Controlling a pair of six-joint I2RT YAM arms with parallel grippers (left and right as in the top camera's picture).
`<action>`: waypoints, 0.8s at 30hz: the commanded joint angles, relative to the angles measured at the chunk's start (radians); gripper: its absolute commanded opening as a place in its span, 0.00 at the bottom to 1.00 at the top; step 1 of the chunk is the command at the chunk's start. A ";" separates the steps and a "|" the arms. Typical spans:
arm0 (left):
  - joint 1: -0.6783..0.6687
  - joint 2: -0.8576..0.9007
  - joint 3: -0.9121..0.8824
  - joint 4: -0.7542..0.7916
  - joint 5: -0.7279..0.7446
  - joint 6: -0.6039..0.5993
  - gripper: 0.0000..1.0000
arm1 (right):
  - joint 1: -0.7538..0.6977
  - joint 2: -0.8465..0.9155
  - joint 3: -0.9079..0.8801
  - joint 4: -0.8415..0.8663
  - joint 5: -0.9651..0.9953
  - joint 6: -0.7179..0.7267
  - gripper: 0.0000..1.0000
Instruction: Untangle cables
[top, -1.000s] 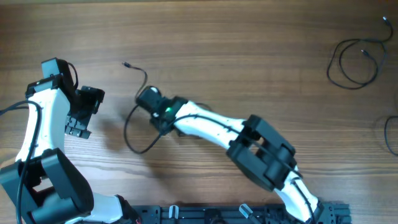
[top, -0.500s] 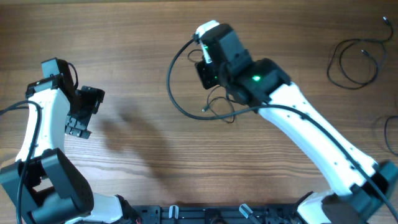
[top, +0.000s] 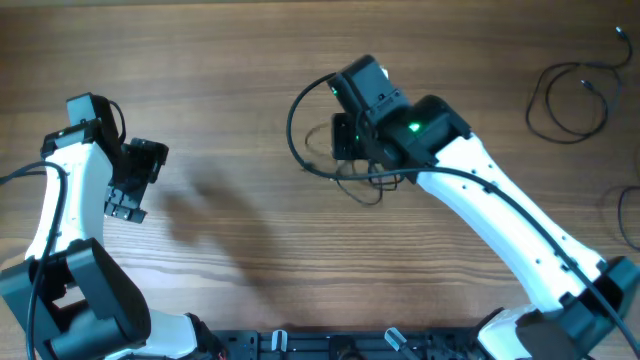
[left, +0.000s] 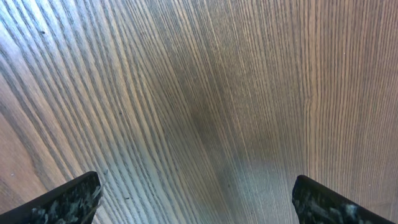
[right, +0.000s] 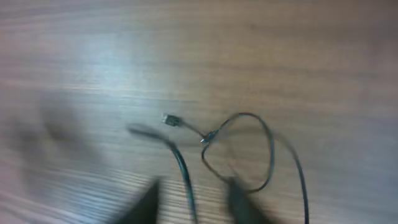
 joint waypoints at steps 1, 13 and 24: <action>0.005 -0.008 0.005 0.000 0.000 -0.013 1.00 | 0.003 0.054 -0.036 0.005 0.047 0.080 0.93; 0.005 -0.008 0.005 0.000 0.000 -0.013 1.00 | 0.003 0.177 -0.045 0.008 -0.034 0.074 1.00; 0.005 -0.008 0.005 0.000 0.000 -0.013 1.00 | 0.003 0.444 -0.045 -0.013 -0.227 -0.073 1.00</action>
